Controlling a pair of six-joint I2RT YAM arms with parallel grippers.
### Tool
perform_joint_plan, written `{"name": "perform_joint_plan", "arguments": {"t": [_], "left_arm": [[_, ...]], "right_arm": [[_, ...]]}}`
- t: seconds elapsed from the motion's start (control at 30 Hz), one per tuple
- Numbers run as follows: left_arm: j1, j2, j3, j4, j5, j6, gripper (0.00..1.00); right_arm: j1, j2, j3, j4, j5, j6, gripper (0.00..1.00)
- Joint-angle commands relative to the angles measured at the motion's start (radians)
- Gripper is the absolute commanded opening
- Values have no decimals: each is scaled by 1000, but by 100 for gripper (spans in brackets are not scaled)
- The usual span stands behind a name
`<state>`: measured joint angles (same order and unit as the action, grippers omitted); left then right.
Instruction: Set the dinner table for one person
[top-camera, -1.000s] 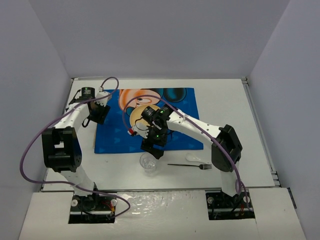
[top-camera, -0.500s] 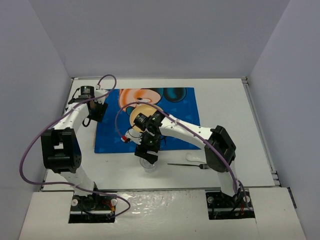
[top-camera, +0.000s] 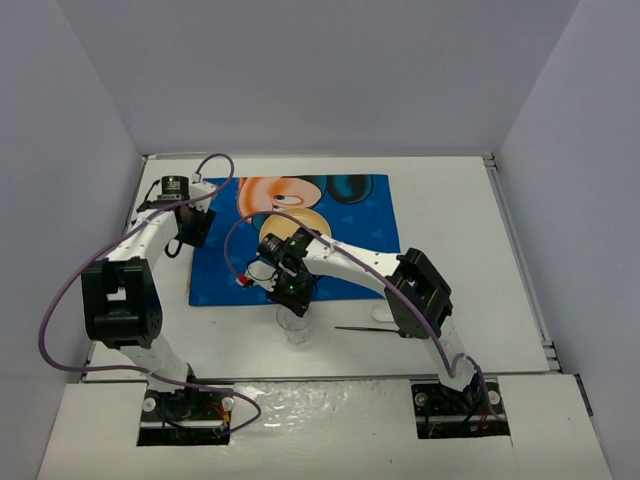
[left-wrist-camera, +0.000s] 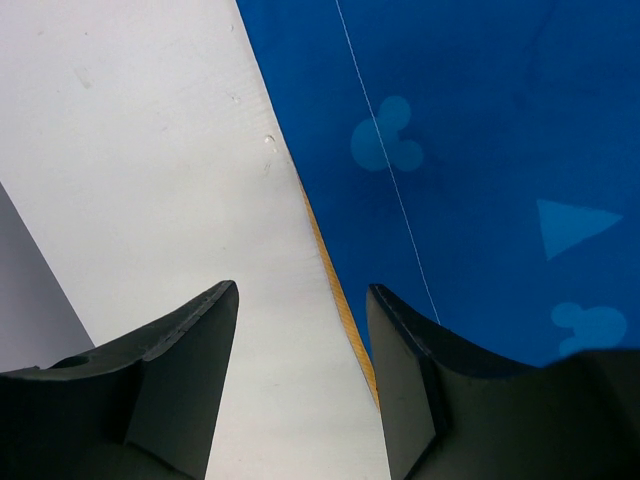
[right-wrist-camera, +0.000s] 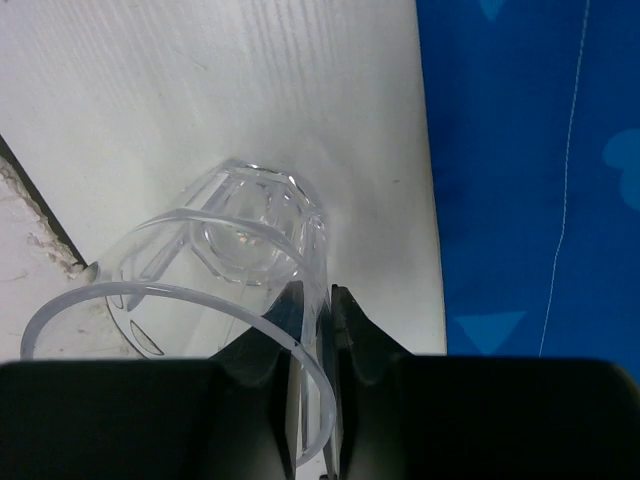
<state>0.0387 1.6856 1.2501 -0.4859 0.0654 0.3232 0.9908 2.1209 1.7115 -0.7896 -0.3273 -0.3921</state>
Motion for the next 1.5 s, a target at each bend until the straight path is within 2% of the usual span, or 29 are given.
{"name": "perform_joint_plan", "arguments": {"t": [0.0,0.2,0.43,0.53,0.63,0.77,0.93,1.03,1.17,1.47], "left_arm": [[-7,-70,10,48,-17,18,51],[-6,-66,15,45,-18,17,51],[-6,-51,43,25,-14,10,51],[-8,-45,59,17,-12,8,51],[-8,-35,78,10,-8,6,51],[-12,-29,98,2,0,2,51],[-17,-41,120,-17,-5,11,51],[-17,-58,123,-25,-8,22,51],[-17,-70,119,-31,-6,27,51],[-18,-94,83,-13,-3,37,51]], "right_arm": [[28,-31,13,-18,19,-17,0],[37,-94,26,-66,5,-63,0],[27,-278,70,-195,-73,-193,0],[-21,-340,147,-229,-57,-211,0],[-164,-350,239,-220,-5,-221,0],[-386,-269,398,-176,71,-219,0],[-550,2,642,-113,160,-111,0],[-563,82,678,-63,238,-89,0],[-585,196,740,-24,177,-80,0],[-610,276,785,90,204,-56,0]]}}
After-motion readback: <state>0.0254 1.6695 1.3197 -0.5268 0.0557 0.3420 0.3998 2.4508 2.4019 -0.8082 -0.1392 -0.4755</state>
